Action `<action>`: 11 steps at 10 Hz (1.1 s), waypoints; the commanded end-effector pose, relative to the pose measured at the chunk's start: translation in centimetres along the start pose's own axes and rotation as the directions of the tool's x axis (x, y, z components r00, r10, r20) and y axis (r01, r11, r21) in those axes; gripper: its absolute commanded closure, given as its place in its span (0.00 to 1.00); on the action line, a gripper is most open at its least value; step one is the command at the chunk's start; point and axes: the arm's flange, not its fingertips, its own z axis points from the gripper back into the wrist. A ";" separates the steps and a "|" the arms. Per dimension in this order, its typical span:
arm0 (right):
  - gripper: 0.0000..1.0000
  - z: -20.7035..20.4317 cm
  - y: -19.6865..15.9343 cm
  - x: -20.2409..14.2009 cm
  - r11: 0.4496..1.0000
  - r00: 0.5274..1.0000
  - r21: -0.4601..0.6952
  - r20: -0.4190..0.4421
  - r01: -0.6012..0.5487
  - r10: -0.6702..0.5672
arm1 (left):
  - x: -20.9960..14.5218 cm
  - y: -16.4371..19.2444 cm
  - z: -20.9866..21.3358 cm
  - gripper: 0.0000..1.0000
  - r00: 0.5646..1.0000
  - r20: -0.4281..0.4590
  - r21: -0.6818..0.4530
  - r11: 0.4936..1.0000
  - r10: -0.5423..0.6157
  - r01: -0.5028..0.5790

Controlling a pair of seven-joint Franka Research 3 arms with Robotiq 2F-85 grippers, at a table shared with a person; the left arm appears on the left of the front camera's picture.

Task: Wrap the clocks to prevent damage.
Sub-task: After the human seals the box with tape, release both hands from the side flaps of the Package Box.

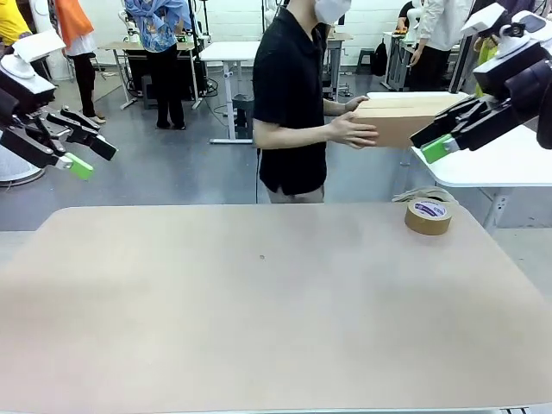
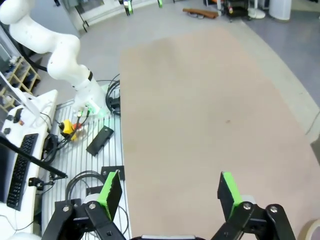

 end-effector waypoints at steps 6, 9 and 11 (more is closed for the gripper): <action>0.00 1.5 1.0 -1.9 0.999 1.000 0.036 0.030 -0.007 0.005 | -1.0 -0.5 2.6 0.00 0.999 0.033 0.028 0.999 -0.023 0.022; 0.00 1.9 0.8 -1.8 0.999 0.999 0.048 0.042 -0.008 0.006 | -2.2 -0.9 3.6 0.00 0.999 0.034 0.018 0.999 -0.032 0.031; 0.00 1.5 0.8 -1.6 1.000 1.000 0.027 0.019 0.003 -0.004 | -1.3 -0.3 3.0 0.00 1.000 0.028 0.040 0.999 -0.007 0.006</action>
